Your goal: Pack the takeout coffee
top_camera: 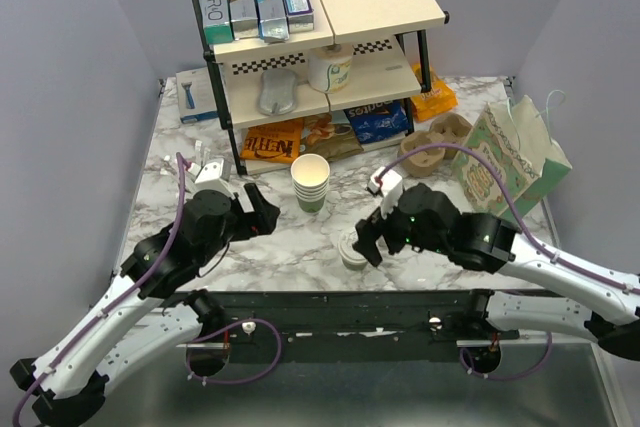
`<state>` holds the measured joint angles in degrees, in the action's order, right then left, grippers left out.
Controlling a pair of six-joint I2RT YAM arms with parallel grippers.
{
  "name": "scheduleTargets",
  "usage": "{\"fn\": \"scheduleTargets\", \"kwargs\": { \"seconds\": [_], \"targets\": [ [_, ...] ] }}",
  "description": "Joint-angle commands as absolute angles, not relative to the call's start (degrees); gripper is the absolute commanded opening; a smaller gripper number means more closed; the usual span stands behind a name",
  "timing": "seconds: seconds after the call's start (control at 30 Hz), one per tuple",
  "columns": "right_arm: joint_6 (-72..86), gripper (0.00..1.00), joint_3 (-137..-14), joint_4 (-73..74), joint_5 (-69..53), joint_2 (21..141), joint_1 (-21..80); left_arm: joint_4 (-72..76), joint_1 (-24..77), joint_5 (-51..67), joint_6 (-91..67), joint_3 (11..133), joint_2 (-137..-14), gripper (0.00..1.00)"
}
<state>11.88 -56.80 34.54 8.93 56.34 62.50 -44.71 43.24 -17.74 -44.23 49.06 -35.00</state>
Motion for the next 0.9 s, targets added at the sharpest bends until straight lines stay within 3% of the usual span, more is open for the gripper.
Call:
{"fn": "scheduleTargets", "kwargs": {
  "seconds": [0.0,0.17,0.3,0.47,0.87],
  "targets": [
    [19.3,0.97,-46.6,37.8,-1.5,52.0,62.5,-41.0,43.4,-15.1,-43.6,48.6,-35.6,0.99],
    [12.2,0.94,-42.8,33.4,-8.9,52.8,62.2,-40.6,43.4,-15.5,-41.8,50.4,-38.4,0.99],
    [15.5,0.96,-43.9,31.4,2.6,59.1,62.1,-40.1,43.4,-15.2,-41.6,50.7,-38.5,0.99],
    [19.9,0.96,-45.4,32.3,6.5,63.5,62.2,-40.0,43.4,-15.8,-41.1,51.2,-38.1,0.99],
    [13.5,0.96,-45.5,20.1,3.8,71.3,62.2,-39.6,43.4,-16.5,-39.6,51.9,-38.1,0.99]
  ]
}}
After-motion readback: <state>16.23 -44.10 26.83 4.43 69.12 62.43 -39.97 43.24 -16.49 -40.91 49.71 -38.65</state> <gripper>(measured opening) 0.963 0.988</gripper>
